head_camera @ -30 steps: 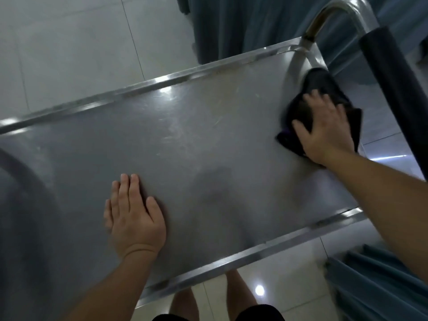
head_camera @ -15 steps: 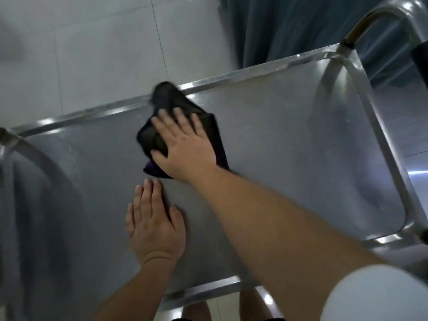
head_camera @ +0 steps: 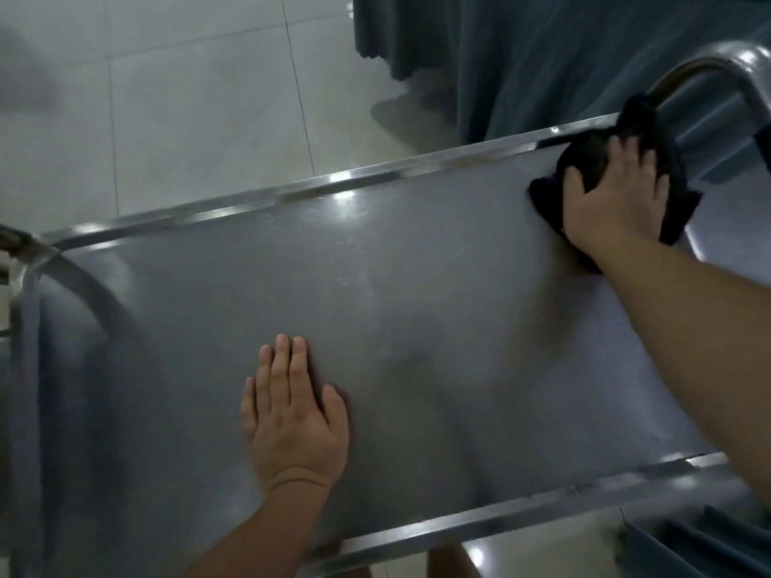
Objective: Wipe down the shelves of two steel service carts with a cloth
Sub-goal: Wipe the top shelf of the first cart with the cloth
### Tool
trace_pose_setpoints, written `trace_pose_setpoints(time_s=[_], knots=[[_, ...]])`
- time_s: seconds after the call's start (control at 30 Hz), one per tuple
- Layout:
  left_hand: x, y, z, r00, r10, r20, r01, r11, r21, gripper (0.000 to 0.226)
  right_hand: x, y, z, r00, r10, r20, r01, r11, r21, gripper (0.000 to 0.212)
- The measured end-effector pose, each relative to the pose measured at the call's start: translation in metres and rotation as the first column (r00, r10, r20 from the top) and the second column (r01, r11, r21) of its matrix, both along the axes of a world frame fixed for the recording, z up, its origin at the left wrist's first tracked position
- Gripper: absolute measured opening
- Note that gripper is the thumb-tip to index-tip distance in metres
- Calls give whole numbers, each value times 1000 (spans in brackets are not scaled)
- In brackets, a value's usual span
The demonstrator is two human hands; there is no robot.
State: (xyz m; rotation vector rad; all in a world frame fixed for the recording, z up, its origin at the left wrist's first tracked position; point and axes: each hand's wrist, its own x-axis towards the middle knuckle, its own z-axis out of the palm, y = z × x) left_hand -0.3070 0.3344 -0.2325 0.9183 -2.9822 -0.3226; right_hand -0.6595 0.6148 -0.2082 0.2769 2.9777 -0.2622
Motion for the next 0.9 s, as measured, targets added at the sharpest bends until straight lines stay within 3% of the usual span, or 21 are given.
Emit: trace_pose_setpoints(time_s=[0.07,0.13,0.23,0.33,0.4,0.5,0.57,0.63,0.73,0.9], knots=[[0,-1,-1,1000,-1,-3,1,1000,-4,72,7,-38,-2,967,-255,8,255,965,-62,88],[-1,-2,-2,1000,-5,-1,5,1000,-11,72,19,-91,-3,950,-312,3,310,943,-118,86],[-1,-3,-3,1000,-2,-1,2,1000,-17,72,55,-182,-6,994,-95,-51,88,989,-122,87],[-1,-2,-3,1000,8,-7,-8,1000,-8,72,90,-261,-8,977,205,-64,-211,970,-120,91],[-1,-2,-2,1000,6,4,-6,1000,-3,72,97,-297,-7,884,464,-58,-467,873,-138,89],[-1,-2,-2,999,3,35,-3,1000,1,72,97,-324,-7,593,803,-50,-801,583,-137,82],[0,-2,-2,999,1,45,-1,1000,-3,71,90,-324,-7,450,891,-50,-887,440,-138,77],[1,-1,-3,1000,-2,30,3,1000,-14,72,77,-309,-8,389,920,-54,-916,379,-129,75],[1,-2,-5,1000,9,0,-9,1000,-24,72,47,-260,-5,417,907,-48,-906,411,-102,76],[1,-3,-6,1000,6,-12,-6,999,-35,73,-11,-135,3,607,792,-63,-795,606,-37,76]])
